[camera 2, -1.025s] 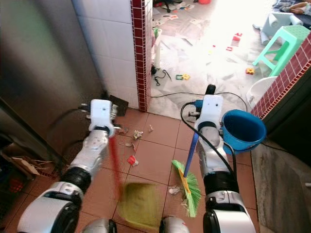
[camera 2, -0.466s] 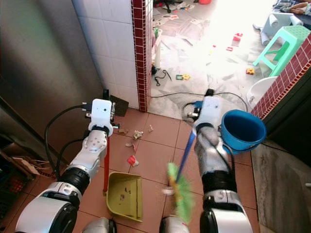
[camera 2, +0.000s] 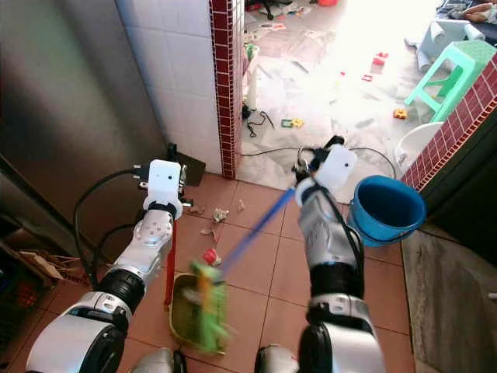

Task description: Sweep floor

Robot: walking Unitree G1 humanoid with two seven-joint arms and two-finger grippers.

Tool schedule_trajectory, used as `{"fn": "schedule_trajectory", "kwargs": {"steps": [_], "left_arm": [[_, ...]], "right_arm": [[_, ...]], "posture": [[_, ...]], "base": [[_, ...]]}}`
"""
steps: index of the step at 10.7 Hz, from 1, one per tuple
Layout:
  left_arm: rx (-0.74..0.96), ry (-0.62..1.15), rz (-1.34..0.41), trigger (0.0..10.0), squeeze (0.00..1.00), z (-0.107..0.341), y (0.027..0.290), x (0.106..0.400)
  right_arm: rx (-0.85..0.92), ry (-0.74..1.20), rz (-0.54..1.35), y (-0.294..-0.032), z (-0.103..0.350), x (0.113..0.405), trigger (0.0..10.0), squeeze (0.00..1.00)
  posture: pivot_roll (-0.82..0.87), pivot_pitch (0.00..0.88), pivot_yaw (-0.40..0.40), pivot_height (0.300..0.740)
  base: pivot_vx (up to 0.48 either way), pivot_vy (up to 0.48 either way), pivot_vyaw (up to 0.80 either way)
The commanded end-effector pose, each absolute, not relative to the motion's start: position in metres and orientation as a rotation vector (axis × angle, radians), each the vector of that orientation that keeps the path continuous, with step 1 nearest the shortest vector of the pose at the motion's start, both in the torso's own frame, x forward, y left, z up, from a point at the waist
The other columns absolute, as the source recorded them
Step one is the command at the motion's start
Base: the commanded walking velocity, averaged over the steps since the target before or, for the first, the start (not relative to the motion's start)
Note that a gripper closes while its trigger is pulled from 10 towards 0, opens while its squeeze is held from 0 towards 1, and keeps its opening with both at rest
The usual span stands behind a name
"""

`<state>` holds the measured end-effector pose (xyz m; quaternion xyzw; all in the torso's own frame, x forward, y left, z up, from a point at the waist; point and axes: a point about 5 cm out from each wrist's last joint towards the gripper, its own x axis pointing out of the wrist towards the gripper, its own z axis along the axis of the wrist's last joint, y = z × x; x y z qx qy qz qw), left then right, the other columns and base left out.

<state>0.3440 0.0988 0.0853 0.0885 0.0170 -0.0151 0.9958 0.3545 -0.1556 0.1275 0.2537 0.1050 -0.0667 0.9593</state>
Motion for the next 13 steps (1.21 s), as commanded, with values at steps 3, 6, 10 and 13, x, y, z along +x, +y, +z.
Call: {"fn": "schedule_trajectory", "kwargs": {"steps": [3,6,10,13], "left_arm": [[0.163,0.039,-0.058,10.0,0.00,0.083,0.095,0.342],[0.093,0.016,-0.074,10.0,0.00,0.089,0.094,0.345],[0.044,0.018,-0.129,10.0,0.00,0.091,0.088,0.345],[-0.040,0.000,-0.246,10.0,0.00,0.095,0.076,0.342]], "right_arm": [[0.499,0.031,-0.015,-0.152,0.182,0.367,10.0,0.00],[0.295,-0.210,0.115,-0.150,0.226,0.363,10.0,0.00],[-0.026,-0.469,-0.008,-0.183,0.260,0.354,10.0,0.00],[-0.123,-0.284,-0.141,-0.202,0.212,0.354,10.0,0.00]], "posture": [[-0.10,0.047,0.018,0.740],[-0.11,0.048,0.019,0.740],[-0.11,0.048,0.019,0.740],[-0.10,0.038,0.022,0.740]], "base": [[0.000,0.000,0.00],[0.000,0.000,0.00],[0.000,0.000,0.00],[0.000,0.000,0.00]]}}
